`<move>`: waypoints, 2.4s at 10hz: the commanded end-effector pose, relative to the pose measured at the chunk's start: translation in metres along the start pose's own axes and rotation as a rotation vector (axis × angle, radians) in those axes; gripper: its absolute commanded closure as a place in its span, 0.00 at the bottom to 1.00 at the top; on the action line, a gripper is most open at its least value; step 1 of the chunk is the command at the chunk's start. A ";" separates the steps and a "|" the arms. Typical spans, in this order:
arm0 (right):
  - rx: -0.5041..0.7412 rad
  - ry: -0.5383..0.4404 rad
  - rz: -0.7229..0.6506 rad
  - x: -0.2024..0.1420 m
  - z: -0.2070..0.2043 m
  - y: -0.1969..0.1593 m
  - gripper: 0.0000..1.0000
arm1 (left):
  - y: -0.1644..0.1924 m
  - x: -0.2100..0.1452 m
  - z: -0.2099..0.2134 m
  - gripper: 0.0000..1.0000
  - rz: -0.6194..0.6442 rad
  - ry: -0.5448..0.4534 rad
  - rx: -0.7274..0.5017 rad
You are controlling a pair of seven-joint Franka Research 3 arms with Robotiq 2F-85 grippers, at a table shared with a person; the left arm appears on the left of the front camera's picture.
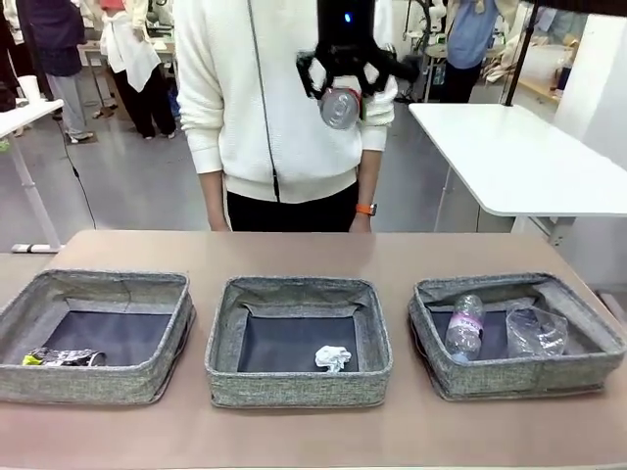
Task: Sort the waste into the appropriate baskets.
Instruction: Pick up the waste item pointed out by the person, then place the picked waste into the Fabric basket indicated by the person.
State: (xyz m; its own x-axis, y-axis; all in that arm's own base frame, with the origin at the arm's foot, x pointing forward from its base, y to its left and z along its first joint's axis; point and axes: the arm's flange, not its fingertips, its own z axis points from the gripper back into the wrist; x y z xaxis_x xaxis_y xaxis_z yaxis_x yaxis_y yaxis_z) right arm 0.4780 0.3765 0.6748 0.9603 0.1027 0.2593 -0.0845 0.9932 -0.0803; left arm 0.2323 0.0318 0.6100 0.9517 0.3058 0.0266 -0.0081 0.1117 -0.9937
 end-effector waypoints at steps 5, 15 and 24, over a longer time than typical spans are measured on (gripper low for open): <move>0.099 -0.175 0.246 -0.044 0.040 -0.004 0.47 | -0.004 -0.001 0.001 0.00 -0.013 0.005 -0.019; 0.045 -0.171 0.243 -0.039 0.052 0.013 0.47 | -0.004 -0.001 0.001 0.00 -0.013 0.005 -0.019; 0.045 -0.171 0.243 -0.039 0.052 0.013 0.47 | -0.004 -0.001 0.001 0.00 -0.013 0.005 -0.019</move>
State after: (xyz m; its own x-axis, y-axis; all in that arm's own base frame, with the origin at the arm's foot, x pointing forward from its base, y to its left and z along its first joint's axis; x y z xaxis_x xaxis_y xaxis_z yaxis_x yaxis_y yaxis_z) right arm 0.4259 0.3880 0.7095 0.8557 0.3363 0.3934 -0.3232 0.9409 -0.1013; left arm 0.2322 0.0319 0.6101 0.9516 0.3062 0.0270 -0.0078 0.1119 -0.9937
